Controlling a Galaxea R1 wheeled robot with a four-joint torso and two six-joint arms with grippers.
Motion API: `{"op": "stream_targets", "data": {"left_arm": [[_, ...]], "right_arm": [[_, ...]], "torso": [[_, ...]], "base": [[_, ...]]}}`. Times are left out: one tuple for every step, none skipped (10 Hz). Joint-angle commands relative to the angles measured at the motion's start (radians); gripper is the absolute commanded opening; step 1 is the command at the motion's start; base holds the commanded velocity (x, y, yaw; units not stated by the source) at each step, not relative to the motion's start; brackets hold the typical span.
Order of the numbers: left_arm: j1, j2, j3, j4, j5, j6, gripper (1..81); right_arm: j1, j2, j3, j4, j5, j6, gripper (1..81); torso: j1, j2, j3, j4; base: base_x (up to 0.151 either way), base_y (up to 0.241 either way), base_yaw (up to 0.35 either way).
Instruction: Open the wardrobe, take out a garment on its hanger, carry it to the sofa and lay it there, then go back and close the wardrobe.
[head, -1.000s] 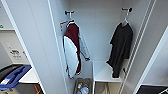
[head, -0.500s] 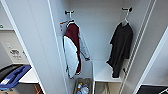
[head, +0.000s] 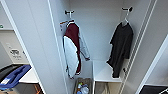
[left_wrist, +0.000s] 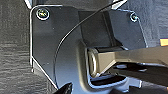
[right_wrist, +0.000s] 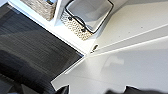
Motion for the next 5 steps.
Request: {"op": "stream_targets", "data": {"left_arm": [[-0.027, -0.001, 0.003, 0.01, 0.05, 0.012, 81.1], [-0.027, -0.003, 0.003, 0.01, 0.05, 0.012, 81.1], [-0.027, -0.006, 0.003, 0.01, 0.05, 0.012, 81.1], [-0.027, -0.009, 0.003, 0.009, 0.049, 0.012, 81.1], [-0.026, -0.01, 0.003, 0.009, 0.049, 0.012, 81.1]], "right_arm": [[0.079, -0.014, -0.033, -0.077, -0.15, 0.136, 81.1], [0.057, -0.025, -0.027, -0.093, -0.144, 0.163, 81.1], [0.039, -0.034, -0.016, -0.077, -0.12, 0.163, 81.1], [0.008, -0.05, 0.03, -0.054, -0.04, 0.16, 81.1], [-0.025, -0.073, 0.093, -0.034, 0.038, 0.158, 81.1]], "torso": [[0.0, 0.0, 0.0, 0.0], [0.0, 0.0, 0.0, 0.0], [0.0, 0.0, 0.0, 0.0], [0.0, 0.0, 0.0, 0.0], [0.0, 0.0, 0.0, 0.0]], "base": [[0.0, 0.0, 0.0], [0.0, 0.0, 0.0], [0.0, 0.0, 0.0], [0.0, 0.0, 0.0], [0.0, 0.0, 0.0]]}}
